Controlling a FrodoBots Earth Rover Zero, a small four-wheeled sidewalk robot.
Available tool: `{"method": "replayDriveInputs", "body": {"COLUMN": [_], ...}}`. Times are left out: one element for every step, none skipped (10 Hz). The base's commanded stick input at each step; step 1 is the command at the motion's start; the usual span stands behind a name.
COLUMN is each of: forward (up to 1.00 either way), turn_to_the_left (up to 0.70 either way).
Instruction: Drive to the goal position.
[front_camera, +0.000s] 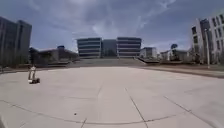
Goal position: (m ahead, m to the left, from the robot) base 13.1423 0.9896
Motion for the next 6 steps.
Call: {"method": "replayDriveInputs", "body": {"forward": [0.69, 0.69, 0.69, 0.69, 0.69, 0.69], "turn_to_the_left": [0.0, 0.0, 0.0, 0.0, 0.0, 0.0]}}
